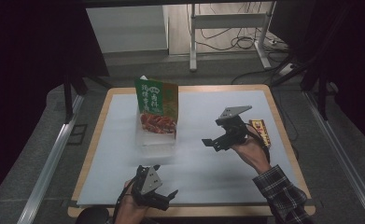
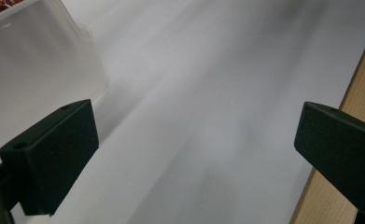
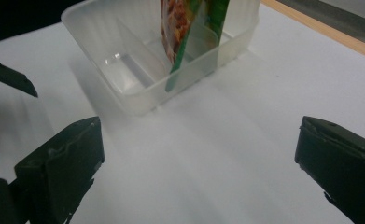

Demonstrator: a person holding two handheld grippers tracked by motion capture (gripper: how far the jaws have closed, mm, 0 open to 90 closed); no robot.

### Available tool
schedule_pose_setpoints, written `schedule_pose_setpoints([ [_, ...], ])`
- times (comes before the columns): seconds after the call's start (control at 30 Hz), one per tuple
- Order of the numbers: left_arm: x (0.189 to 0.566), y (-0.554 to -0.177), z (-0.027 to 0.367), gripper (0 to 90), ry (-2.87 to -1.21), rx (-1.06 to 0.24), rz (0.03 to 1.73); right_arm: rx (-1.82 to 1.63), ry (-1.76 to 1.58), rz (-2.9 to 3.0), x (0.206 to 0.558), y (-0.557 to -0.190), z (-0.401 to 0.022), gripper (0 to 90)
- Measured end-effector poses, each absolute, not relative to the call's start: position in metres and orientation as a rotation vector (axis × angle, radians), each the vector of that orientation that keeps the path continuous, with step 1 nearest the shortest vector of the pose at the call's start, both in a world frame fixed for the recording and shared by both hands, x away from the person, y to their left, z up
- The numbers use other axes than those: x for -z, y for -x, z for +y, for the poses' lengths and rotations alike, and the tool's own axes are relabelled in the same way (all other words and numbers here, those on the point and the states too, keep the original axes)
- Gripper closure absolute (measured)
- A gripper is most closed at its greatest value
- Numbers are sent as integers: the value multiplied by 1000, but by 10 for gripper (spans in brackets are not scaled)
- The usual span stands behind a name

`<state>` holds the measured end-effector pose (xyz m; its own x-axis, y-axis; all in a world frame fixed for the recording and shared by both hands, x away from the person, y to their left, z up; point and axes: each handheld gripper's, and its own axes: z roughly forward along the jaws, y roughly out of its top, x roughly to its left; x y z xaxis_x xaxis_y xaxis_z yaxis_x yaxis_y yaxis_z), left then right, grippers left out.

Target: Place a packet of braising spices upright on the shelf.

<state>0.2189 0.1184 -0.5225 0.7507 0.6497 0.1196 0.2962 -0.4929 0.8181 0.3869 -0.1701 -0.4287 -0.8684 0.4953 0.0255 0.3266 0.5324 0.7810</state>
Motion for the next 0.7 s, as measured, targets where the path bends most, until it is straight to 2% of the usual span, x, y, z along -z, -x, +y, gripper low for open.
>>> schedule_pose_setpoints([
  [0.7, 523, -218, 117, 0, -2110, -532, 703, -1096, -800, 2528, 467, -394, -203, 15],
])
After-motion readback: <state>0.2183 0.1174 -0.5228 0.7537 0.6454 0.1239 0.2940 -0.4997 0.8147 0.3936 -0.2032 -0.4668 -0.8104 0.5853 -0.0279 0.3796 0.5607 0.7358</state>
